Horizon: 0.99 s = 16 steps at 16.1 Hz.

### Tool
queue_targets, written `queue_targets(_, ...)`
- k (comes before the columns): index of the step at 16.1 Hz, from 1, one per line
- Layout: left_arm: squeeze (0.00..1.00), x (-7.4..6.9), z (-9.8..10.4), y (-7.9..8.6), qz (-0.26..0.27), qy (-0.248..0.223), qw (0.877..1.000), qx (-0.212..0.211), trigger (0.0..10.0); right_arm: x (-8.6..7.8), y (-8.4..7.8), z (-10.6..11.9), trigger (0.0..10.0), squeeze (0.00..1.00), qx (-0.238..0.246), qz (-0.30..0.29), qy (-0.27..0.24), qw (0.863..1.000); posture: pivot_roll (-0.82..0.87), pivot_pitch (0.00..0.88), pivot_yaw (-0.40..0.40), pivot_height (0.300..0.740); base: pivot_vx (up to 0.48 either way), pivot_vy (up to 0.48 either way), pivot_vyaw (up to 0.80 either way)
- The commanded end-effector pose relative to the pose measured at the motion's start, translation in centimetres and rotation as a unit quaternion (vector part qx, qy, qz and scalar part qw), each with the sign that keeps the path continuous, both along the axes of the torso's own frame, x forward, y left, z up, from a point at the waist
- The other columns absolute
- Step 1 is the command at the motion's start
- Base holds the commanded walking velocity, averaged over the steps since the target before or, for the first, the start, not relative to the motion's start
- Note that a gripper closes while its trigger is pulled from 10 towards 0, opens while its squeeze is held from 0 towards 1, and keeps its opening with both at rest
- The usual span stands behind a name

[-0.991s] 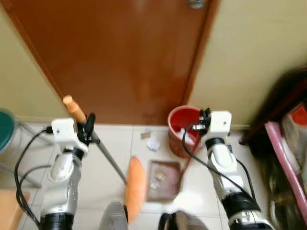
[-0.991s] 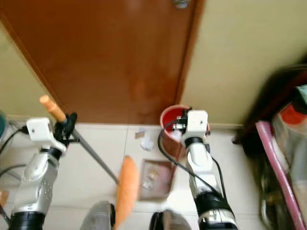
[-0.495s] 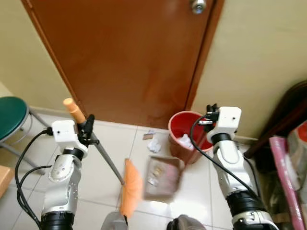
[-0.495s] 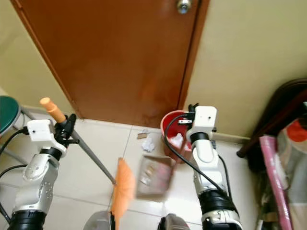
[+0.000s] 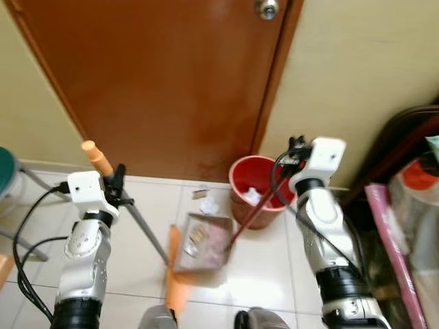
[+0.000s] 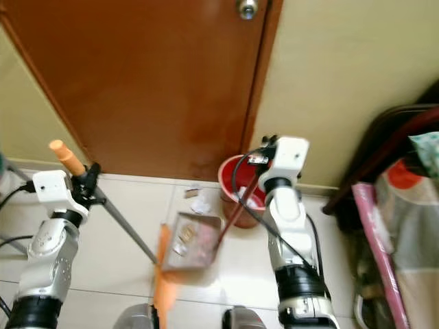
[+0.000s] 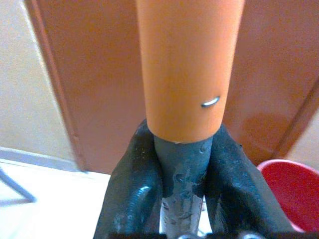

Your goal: Sweep floor

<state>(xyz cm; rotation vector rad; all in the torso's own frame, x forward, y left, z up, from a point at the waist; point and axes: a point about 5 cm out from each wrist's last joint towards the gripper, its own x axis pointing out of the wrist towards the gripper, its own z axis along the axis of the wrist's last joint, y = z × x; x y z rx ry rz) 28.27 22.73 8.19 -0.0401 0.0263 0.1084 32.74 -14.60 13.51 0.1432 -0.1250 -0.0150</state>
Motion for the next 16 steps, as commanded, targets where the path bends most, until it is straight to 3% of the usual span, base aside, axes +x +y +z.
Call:
queue_targets(1,0.0,-0.6,-0.3,2.5,0.064,0.015,0.997,0.036,10.0,0.6,-0.3,2.7,10.0,0.0,0.008,-0.01,-0.043,0.999,0.01,0.056,-0.022,0.74,0.0,0.0,0.0)
queue_targets(6,0.0,-1.0,-0.6,4.6,0.121,0.018,0.992,0.035,10.0,1.6,-0.9,4.7,10.0,0.0,0.029,-0.018,-0.055,0.998,0.02,0.05,-0.03,0.74,0.0,0.0,0.0)
queue_targets(10,0.0,-1.1,-1.5,4.2,0.124,0.032,0.991,0.032,10.0,2.9,-1.3,7.9,10.0,0.0,0.076,-0.025,-0.079,0.994,0.01,0.043,-0.033,0.74,0.0,0.0,0.0)
queue_targets(12,0.0,-0.9,-1.9,3.7,0.118,0.036,0.992,0.029,10.0,3.6,-1.8,11.0,10.0,0.0,0.098,-0.027,-0.113,0.988,0.01,0.039,-0.034,0.74,0.0,0.0,0.0)
queue_targets(16,0.0,-0.8,-2.2,3.5,0.115,0.043,0.992,0.026,10.0,3.9,-3.4,14.3,10.0,0.0,0.092,-0.041,-0.156,0.983,0.01,0.035,-0.034,0.74,0.0,0.0,0.0)
